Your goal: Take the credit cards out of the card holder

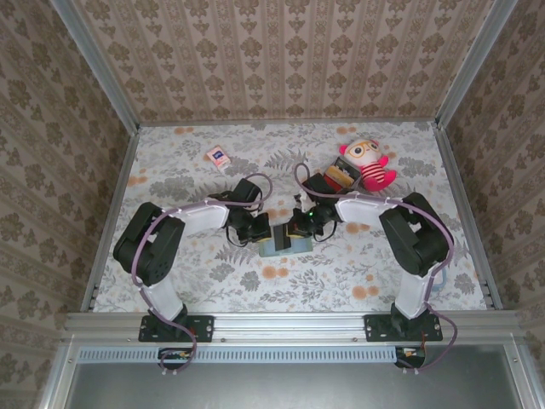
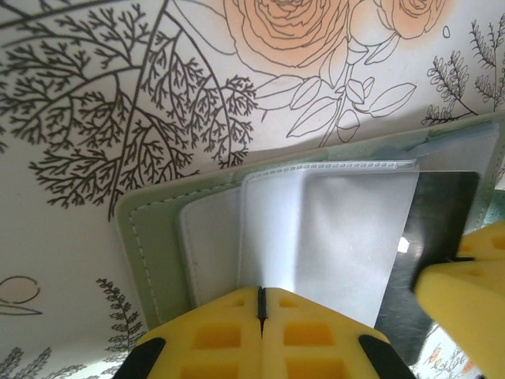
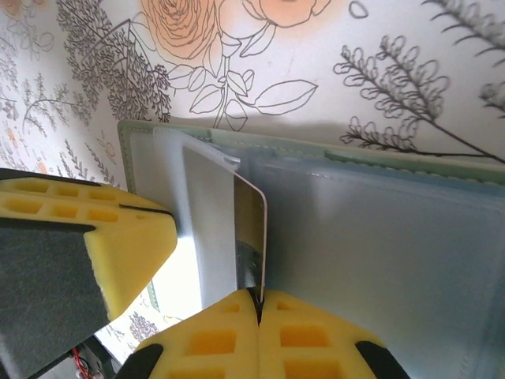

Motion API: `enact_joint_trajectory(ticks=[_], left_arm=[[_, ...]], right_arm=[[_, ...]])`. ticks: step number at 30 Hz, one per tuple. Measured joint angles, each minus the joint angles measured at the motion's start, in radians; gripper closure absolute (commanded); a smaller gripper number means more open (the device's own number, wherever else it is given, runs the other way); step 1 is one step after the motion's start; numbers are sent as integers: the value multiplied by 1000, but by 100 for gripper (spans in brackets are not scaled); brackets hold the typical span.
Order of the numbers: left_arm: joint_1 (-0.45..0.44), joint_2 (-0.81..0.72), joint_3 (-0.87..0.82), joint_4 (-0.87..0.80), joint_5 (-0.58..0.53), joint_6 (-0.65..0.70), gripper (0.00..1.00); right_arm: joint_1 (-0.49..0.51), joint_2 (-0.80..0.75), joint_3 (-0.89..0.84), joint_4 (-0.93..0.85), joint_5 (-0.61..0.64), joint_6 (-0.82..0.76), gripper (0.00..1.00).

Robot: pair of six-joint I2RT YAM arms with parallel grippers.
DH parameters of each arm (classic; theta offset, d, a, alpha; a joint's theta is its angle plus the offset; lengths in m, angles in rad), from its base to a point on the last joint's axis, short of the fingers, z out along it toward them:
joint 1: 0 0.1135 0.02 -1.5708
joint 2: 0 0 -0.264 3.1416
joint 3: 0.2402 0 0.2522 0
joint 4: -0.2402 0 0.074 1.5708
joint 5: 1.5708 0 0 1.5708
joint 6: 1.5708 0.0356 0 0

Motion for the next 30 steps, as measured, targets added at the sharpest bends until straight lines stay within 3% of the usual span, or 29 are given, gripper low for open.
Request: enact_joint_trajectory(ticks=[6,10,15,20,26,30], left_arm=[[0,2,7,-10,-3,12,93],[2,2,25,-45,-20,31,86],[13,-37,58,-88,-21,49,58],[94,-212,68,-75,35,40,32],[240,-379,58,11,198,-4,13],[272,-435,54,44,286,-13,10]], right_arm=[[-45,-82,-35,-43,20,-21,100],[-63,-167,-36,-74,37,-43,100],[-89,-258,-36,-74,20,-66,100],[-130,-291,-41,6,-85,-40,100],[-139,-291,-51,206,-249,72,100],[-139,-291,-52,350,-329,169,100]])
